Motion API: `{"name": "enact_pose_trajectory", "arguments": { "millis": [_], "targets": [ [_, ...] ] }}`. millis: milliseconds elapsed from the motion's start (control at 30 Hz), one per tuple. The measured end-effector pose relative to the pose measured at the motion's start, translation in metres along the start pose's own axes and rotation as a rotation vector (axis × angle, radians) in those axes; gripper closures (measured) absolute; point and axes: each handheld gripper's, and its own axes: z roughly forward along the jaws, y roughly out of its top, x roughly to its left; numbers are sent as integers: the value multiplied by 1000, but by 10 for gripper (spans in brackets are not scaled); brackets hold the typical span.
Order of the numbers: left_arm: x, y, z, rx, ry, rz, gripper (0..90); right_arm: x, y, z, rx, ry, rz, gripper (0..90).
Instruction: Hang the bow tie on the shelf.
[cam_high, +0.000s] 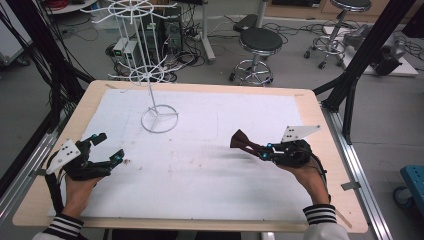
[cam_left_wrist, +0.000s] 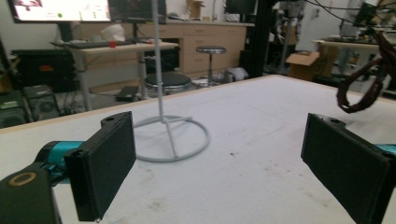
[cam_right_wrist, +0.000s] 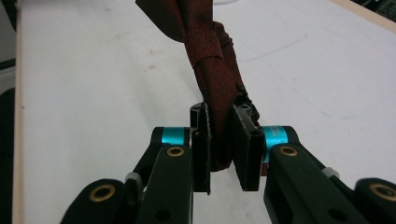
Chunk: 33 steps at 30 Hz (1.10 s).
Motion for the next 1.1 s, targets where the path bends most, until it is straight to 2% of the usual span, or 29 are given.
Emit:
{"name": "enact_pose_trajectory", "arguments": {
  "millis": [300, 367, 467, 567, 733, 1100],
  "targets": [
    [-7, 33, 11, 27, -130, 1, 104, 13, 20, 11, -74, 46, -29, 795],
    [-9, 41, 14, 38, -160, 10, 103, 16, 26, 13, -83, 49, -39, 795],
    [-14, 51, 18, 44, -187, 25, 103, 23, 40, 21, -133, 71, -62, 795],
    [-18, 60, 22, 50, -231, 25, 103, 26, 46, 24, -144, 85, -67, 795],
    [-26, 72, 31, 64, -287, 46, 103, 35, 63, 39, -188, 123, -96, 795],
    [-42, 95, 55, 92, -401, 67, 103, 44, 76, 58, -199, 162, -114, 795]
  ]
}}
